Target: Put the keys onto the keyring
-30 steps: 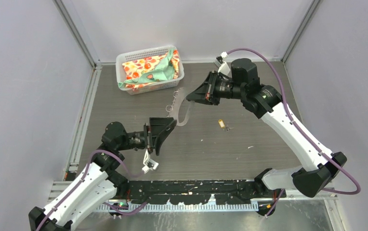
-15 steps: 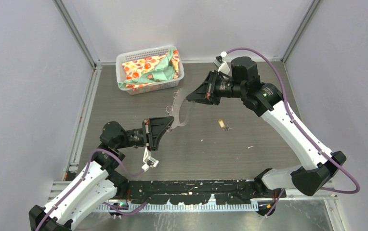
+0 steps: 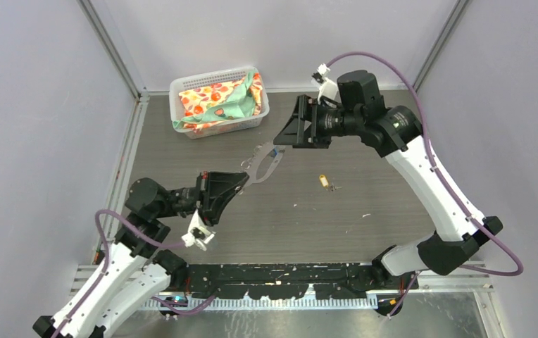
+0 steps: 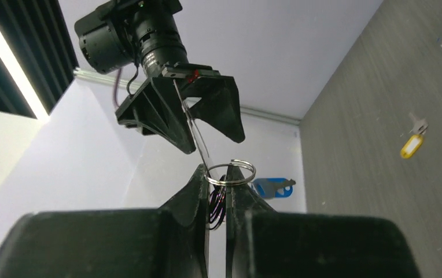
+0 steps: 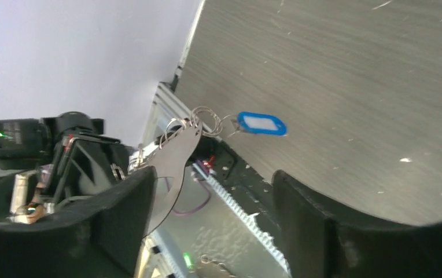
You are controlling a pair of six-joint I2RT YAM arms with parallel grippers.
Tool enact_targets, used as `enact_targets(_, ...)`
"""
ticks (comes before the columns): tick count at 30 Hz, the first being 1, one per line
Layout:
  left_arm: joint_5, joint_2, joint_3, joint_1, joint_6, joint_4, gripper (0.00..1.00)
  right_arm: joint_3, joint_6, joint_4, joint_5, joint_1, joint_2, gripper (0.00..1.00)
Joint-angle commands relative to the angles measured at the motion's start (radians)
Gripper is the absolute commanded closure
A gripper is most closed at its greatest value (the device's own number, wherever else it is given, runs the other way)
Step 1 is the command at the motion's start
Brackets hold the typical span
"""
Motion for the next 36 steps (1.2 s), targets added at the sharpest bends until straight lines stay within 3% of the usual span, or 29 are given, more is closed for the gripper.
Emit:
enact_targets(1,0.040,-0.040,0.103,-0.004,-0.256,-0.221,0.99,0.160,-0.335,-0.194,0.088,-0.003,-0.010,0.07)
enact_targets(2,0.045,-0.039,0.119,-0.004,-0.294,-0.258,0.99,0.169,-0.377,-0.209,0.091,-0.003,-0.016,0.01)
enact_targets(8,0.039,0.025,0.209,-0.003,-0.590,-0.414,0.99,0.148,-0.587,-0.211,0.092,0.063,-0.085,0.00)
enact_targets(16,0.043,0.104,0.242,-0.003,-0.954,-0.449,1.00,-0.031,-0.779,0.026,0.029,0.309,-0.213,0.00)
enact_targets(19,0.081,0.115,0.225,-0.003,-1.052,-0.407,1.00,-0.056,-0.806,0.028,0.094,0.392,-0.186,0.00)
enact_targets(22,0.124,0.121,0.219,-0.003,-1.100,-0.381,0.99,-0.102,-0.841,0.041,0.171,0.483,-0.169,0.01)
enact_targets(27,0.193,0.123,0.227,-0.004,-1.130,-0.378,0.99,-0.119,-0.845,0.092,0.163,0.502,-0.159,0.29)
enact_targets(32,0.276,0.119,0.249,-0.003,-1.087,-0.401,0.99,-0.136,-0.856,0.143,0.150,0.502,-0.153,0.30)
enact_targets(36,0.302,0.122,0.263,-0.004,-1.058,-0.414,0.99,-0.145,-0.855,0.153,0.136,0.501,-0.131,0.25)
